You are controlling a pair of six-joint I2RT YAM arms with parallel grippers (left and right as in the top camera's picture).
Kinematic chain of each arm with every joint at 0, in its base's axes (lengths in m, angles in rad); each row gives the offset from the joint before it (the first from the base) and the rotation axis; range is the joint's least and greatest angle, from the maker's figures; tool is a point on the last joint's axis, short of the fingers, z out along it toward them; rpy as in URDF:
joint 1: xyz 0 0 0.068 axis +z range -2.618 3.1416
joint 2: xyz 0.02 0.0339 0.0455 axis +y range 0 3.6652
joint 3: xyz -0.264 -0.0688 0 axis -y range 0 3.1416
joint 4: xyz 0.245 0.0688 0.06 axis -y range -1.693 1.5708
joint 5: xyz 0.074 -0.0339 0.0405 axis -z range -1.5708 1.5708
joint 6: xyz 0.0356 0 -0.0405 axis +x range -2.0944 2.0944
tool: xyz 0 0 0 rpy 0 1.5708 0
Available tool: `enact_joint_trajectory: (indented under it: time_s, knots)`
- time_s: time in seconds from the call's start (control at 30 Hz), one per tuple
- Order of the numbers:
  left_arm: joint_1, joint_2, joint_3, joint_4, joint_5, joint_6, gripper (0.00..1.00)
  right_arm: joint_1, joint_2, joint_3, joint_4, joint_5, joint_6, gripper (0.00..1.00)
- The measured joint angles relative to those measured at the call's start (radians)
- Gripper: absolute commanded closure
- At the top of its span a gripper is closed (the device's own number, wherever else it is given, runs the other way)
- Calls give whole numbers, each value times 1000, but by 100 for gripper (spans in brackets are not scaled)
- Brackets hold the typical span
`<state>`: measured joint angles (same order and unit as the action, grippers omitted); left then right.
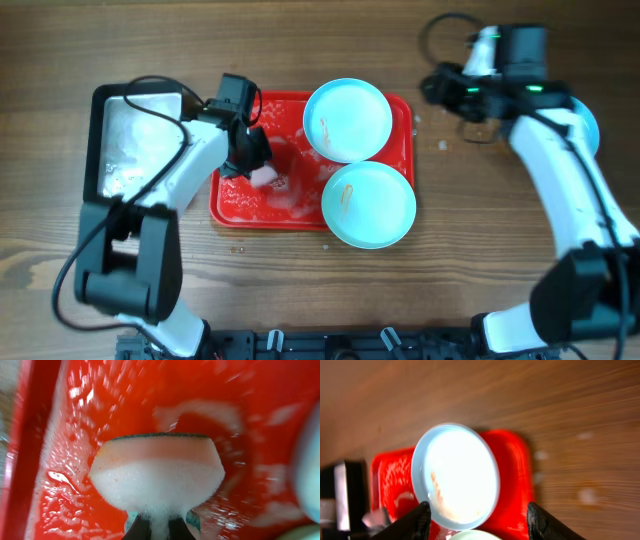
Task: Clean dirty plates on tray and stack at the side
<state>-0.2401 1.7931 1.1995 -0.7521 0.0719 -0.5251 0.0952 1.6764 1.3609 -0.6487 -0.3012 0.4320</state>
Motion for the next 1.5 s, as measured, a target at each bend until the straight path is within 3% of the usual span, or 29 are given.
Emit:
enact_joint_trajectory:
  time_s: [0.13, 0.23, 0.37, 0.47, 0.57, 0.67, 0.73, 0.83, 0.93, 1.13, 1.33, 1.5]
  knots:
    - [0, -111, 19, 8, -8, 26, 96, 114, 127, -6, 8, 29, 27, 43]
    - [0, -117, 19, 13, -21, 31, 96, 160, 203, -10, 30, 45, 38, 52]
    - [0, -117, 19, 23, -23, 46, 96, 176, 283, -11, 37, 89, 62, 54]
    - [0, -117, 19, 24, -23, 54, 96, 176, 293, -12, 37, 113, 66, 63]
    - [0, -117, 19, 23, -23, 57, 96, 176, 302, -12, 45, 149, 65, 79]
    - [0, -117, 19, 24, -23, 57, 96, 176, 322, -12, 62, 158, 69, 81]
    - [0, -117, 19, 24, -23, 57, 96, 176, 334, -12, 75, 162, 68, 89]
    - [0, -117, 19, 24, -23, 57, 96, 176, 346, -12, 90, 169, 60, 89]
    - [0, -117, 19, 24, -23, 57, 96, 176, 359, -12, 113, 187, 21, 96]
    - [0, -117, 19, 23, -23, 57, 96, 176, 369, -12, 164, 174, -136, 96]
    - [0, -117, 19, 24, -23, 57, 96, 189, 380, 64, 6, 117, -200, 96]
    - [0, -117, 19, 23, -23, 57, 96, 323, 379, 169, -100, 90, -171, 96]
